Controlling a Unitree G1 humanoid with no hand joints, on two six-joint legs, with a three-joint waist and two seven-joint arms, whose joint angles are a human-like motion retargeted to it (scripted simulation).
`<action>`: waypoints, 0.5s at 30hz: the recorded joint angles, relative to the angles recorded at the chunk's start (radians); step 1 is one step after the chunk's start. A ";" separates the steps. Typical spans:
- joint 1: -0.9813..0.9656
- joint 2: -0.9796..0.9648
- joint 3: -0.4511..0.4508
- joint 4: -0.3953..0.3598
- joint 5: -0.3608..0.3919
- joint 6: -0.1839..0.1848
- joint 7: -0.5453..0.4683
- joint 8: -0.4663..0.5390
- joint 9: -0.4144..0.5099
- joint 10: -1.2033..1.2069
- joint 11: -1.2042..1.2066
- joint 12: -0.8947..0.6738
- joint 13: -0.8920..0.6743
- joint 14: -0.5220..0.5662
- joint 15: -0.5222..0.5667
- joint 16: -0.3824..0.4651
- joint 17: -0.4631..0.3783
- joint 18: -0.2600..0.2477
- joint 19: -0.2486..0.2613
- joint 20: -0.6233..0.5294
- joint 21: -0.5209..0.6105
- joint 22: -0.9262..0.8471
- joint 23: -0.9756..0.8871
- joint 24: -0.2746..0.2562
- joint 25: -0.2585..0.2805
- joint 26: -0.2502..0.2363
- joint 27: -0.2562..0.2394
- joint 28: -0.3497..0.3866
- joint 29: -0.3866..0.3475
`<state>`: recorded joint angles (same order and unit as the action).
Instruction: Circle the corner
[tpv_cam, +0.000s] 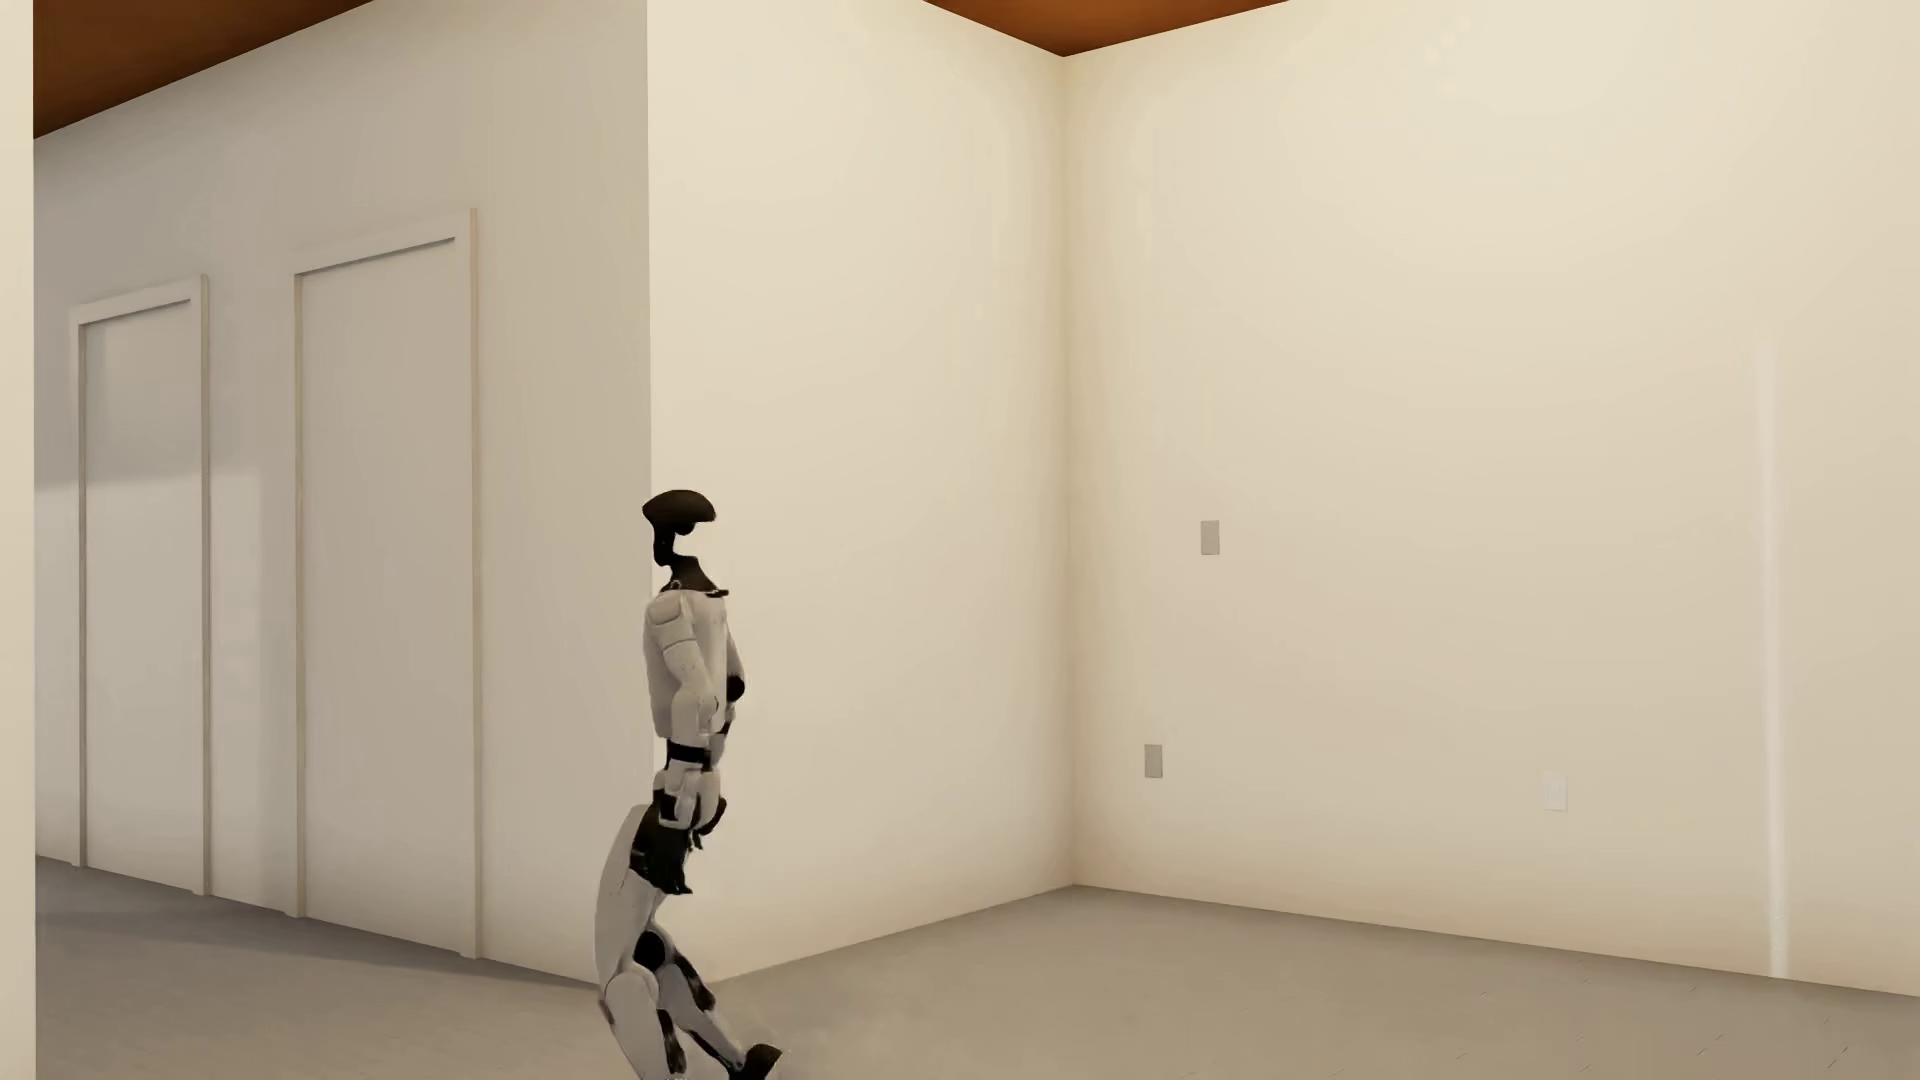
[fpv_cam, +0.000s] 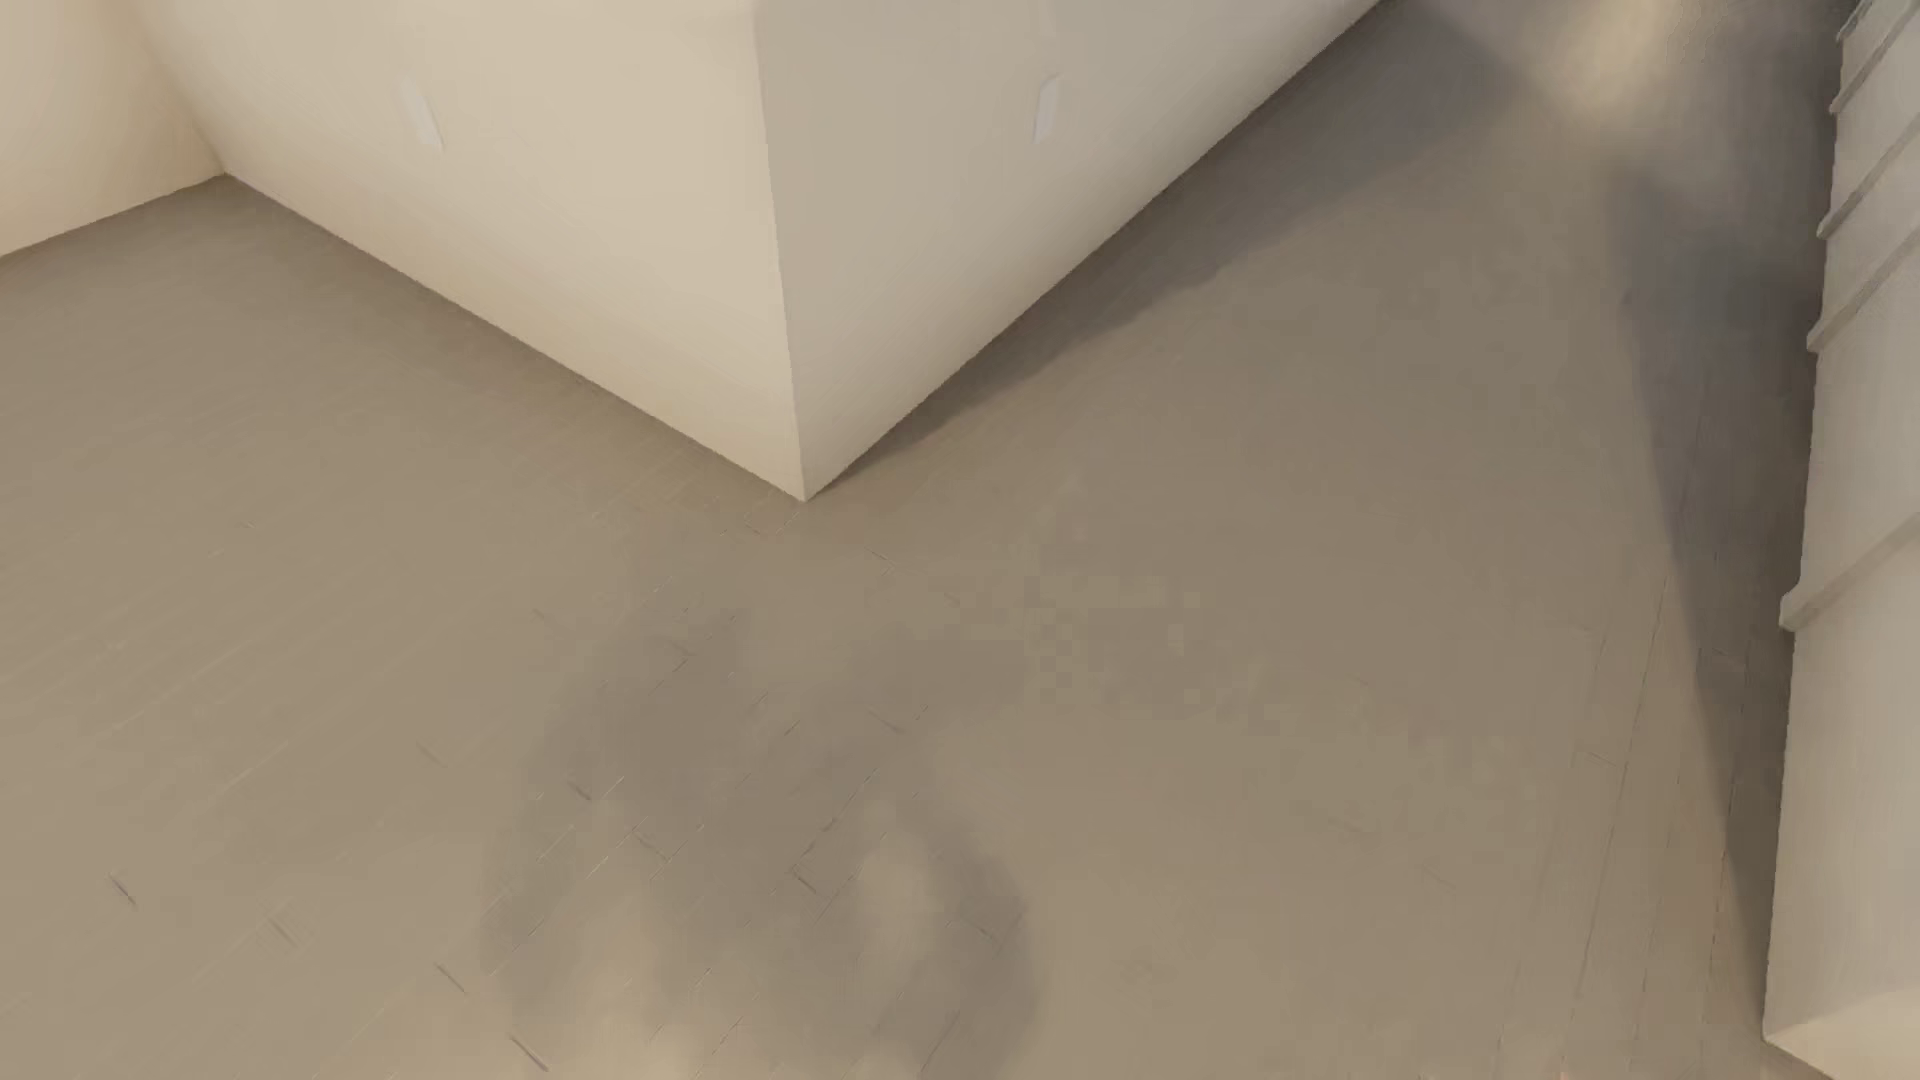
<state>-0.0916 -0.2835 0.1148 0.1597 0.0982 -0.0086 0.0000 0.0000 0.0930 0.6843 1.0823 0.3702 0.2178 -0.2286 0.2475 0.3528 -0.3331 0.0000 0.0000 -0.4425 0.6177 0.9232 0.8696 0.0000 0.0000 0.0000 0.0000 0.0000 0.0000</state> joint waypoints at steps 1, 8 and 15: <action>0.092 -0.089 -0.052 0.011 -0.008 0.018 0.000 0.000 -0.004 -0.050 -0.119 0.003 0.018 -0.035 0.027 0.001 0.005 0.000 0.000 0.006 0.030 -0.041 0.034 0.000 0.000 0.000 0.000 0.000 0.000; 0.453 -0.427 -0.384 0.076 -0.130 0.093 0.000 0.000 -0.033 -0.078 -0.455 -0.079 0.201 0.062 -0.015 0.068 -0.055 0.000 0.000 0.024 0.063 -0.152 0.142 0.000 0.000 0.000 0.000 0.000 0.000; -0.167 0.047 -0.096 -0.013 0.156 0.112 0.000 0.000 -0.001 0.655 -0.451 -0.043 0.054 -0.028 -0.251 0.021 -0.052 0.000 0.000 -0.042 0.033 -0.041 0.027 0.000 0.000 0.000 0.000 0.000 0.000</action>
<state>-0.2590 -0.2361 0.0187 0.1467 0.2541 0.1038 0.0000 0.0000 0.0917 1.3396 0.6309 0.3275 0.2720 -0.2561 -0.0032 0.3734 -0.3855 0.0000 0.0000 -0.4845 0.6503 0.8820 0.8962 0.0000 0.0000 0.0000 0.0000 0.0000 0.0000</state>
